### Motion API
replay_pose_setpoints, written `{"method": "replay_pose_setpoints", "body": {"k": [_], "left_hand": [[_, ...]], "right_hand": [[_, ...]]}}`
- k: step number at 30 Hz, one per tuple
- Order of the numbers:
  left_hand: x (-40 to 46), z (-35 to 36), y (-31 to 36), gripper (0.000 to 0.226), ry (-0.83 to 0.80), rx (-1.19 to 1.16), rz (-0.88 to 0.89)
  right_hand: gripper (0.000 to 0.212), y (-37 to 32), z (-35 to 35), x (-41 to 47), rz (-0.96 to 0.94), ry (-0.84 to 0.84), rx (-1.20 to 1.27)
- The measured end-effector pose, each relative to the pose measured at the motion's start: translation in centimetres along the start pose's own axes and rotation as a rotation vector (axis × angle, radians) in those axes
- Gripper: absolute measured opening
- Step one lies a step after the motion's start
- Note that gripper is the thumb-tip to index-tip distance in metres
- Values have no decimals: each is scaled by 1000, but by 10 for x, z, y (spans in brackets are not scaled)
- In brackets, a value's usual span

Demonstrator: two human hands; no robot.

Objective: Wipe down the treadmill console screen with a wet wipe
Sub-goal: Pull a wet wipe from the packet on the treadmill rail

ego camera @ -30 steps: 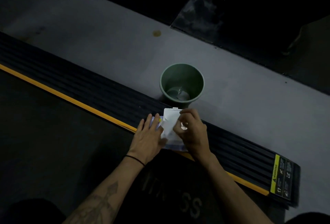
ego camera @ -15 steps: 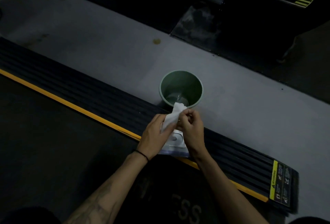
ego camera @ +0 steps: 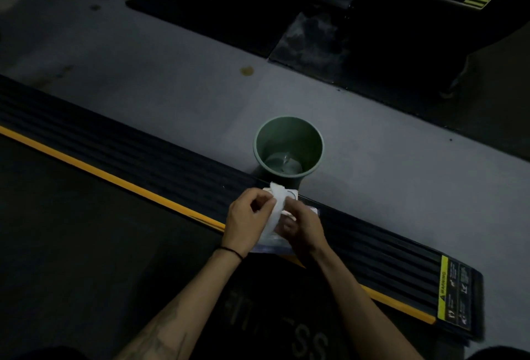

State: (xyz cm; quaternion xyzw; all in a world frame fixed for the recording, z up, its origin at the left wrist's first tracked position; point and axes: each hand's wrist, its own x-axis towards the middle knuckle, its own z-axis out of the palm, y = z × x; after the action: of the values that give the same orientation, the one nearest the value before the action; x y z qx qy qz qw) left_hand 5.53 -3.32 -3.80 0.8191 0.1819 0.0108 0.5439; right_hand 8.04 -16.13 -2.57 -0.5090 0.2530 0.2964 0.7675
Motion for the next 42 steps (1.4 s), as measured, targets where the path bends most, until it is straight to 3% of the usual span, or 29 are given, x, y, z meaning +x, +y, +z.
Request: {"method": "replay_pose_setpoints", "body": {"k": [5, 9, 14, 19, 22, 26, 34, 36, 39, 42], "left_hand": [[-1, 1, 4, 7, -16, -91, -53], [1, 0, 2, 1, -59, -93, -103], [2, -2, -2, 3, 44, -106, -156], [9, 0, -4, 6, 57, -195, -262], [10, 2, -3, 14, 56, -264, -382], [12, 1, -1, 20, 14, -372, -488], [12, 4, 3, 13, 103, -510, -537], [10, 1, 5, 11, 102, -532, -523], [12, -7, 3, 27, 94, -467, -438], [15, -14, 1, 35, 111, -427, -399]], "right_hand": [[44, -1, -2, -3, 185, -159, 61], [36, 0, -2, 1, 107, -184, 93], [19, -2, -11, 9, -64, -34, -64], [30, -6, -17, 9, 20, -101, -42], [26, -4, -19, 10, 39, -148, -65], [23, -8, -20, 8, 2, -24, -181], [25, -12, -20, 7, -124, 108, -415], [23, -12, -20, 7, -99, 110, -382], [18, -14, -25, 10, -2, 136, -194], [28, -13, -34, 19, 117, 221, 54]]}}
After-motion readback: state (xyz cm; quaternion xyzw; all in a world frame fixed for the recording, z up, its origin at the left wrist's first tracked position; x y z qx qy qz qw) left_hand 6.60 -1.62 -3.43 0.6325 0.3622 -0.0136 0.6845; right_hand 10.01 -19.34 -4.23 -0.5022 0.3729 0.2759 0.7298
